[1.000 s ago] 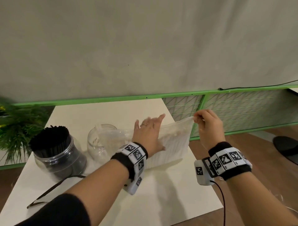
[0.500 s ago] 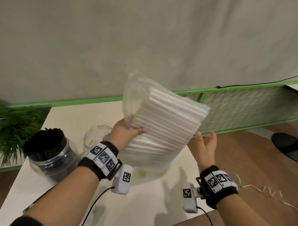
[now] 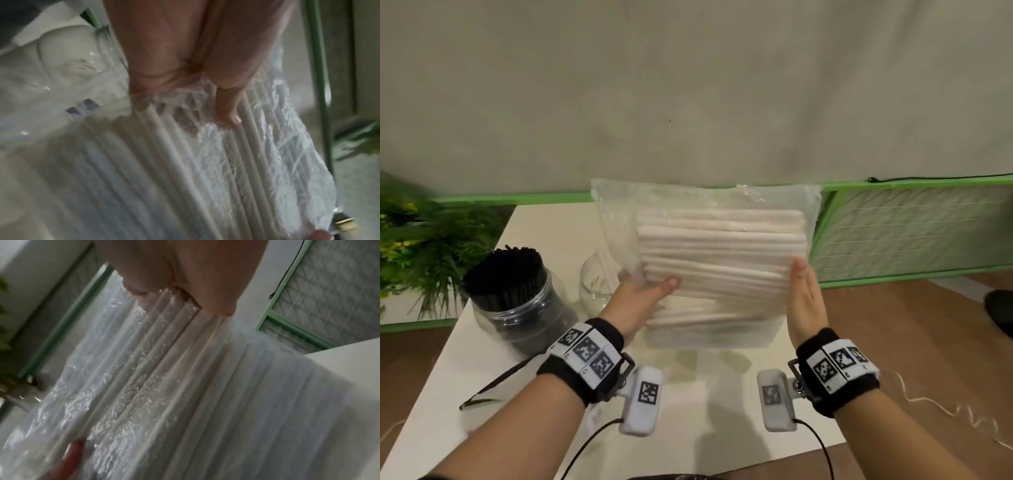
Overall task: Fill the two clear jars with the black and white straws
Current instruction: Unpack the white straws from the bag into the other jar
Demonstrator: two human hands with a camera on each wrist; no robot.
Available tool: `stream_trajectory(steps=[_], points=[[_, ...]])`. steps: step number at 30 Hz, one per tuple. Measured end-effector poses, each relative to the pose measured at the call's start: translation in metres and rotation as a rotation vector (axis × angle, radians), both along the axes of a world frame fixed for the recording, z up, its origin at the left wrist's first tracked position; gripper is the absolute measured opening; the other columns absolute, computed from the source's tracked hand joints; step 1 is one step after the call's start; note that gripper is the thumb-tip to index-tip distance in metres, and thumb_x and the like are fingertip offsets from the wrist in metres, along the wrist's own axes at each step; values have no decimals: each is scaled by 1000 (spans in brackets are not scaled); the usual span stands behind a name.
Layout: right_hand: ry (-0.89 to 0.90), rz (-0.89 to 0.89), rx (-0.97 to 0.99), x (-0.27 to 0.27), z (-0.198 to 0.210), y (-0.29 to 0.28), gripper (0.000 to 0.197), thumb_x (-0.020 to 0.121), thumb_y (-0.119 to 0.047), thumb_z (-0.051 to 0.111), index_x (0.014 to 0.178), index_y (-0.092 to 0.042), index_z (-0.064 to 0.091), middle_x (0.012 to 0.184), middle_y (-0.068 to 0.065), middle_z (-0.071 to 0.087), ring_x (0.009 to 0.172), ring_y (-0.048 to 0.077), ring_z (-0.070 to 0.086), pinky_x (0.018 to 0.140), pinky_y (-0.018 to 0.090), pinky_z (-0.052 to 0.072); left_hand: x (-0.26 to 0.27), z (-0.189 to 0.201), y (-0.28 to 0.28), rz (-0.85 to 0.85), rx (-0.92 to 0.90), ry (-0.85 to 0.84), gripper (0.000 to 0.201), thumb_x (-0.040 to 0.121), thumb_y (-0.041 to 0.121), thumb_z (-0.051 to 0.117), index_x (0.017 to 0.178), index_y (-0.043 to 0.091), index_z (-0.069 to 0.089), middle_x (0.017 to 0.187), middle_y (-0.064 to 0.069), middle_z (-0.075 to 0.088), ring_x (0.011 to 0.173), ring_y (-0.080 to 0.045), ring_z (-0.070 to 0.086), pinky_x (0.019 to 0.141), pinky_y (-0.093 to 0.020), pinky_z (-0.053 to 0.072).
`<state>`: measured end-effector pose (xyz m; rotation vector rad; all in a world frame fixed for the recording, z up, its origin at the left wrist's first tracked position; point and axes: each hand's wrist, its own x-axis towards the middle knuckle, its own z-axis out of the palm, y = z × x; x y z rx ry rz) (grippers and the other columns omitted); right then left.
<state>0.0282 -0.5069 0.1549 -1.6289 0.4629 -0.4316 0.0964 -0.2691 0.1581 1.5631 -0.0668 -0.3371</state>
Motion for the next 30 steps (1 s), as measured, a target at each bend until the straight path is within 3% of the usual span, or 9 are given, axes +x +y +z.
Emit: stream_trajectory(steps=[3,5,9,12,15,19,23,27,30], points=[[-44,-31,2,-3,7,5,59,84,-71,27,130,-39,45,135,-17,49,124,-1,44,108,26,32,-3,1,-1,-16,-62,-17,28,82,19,73,108,20,64,116,-7,68,110,-21,63,92,-47,51],[35,19,6,-3,1,11,76,83,-70,24,146,-29,31,151,-9,34,138,6,31,116,29,22,-3,-7,0,-12,-19,32,13,82,24,73,94,23,68,115,-6,67,115,-24,59,101,-49,45],[39,-1,3,-3,-7,11,80,87,-74,23,150,-24,24,149,-15,26,135,0,23,114,26,17,-4,-17,1,27,-12,-14,31,80,34,74,107,23,64,114,0,69,111,-16,62,100,-38,44],[90,21,11,-4,-12,9,97,75,-88,23,152,-28,19,158,-7,19,144,9,18,119,36,14,-7,-23,3,52,47,31,45,77,41,75,113,16,63,115,1,68,111,-18,60,99,-37,43],[113,98,15,-6,-21,14,77,83,-73,25,148,-32,23,153,-11,25,140,6,23,112,27,18,-11,-31,1,-22,97,61,36,87,34,65,111,8,64,117,-3,66,118,-22,58,105,-39,41],[20,69,-32,-15,-17,8,91,74,-87,28,148,-35,22,146,-21,28,135,-3,26,111,23,21,-14,-28,5,26,74,58,22,87,29,66,107,23,60,92,22,67,94,3,62,78,-15,45],[160,164,-25,-15,-28,7,107,66,-95,26,151,-30,19,157,-10,21,143,8,19,120,40,15,-18,-32,6,-62,138,114,22,91,29,59,112,21,60,113,7,65,109,-10,58,83,-25,43],[23,107,-34,-14,-7,1,70,86,-71,26,145,-33,29,142,-19,33,134,0,30,111,25,22,-17,-22,9,-86,127,64,20,90,32,59,107,22,65,100,17,66,95,7,62,74,-10,46],[131,144,-9,-9,-23,4,101,65,-94,32,144,-31,32,150,-8,35,138,13,34,116,40,26,-18,-26,8,-152,251,66,32,92,34,58,115,13,64,113,8,64,109,-11,59,93,-26,44]])
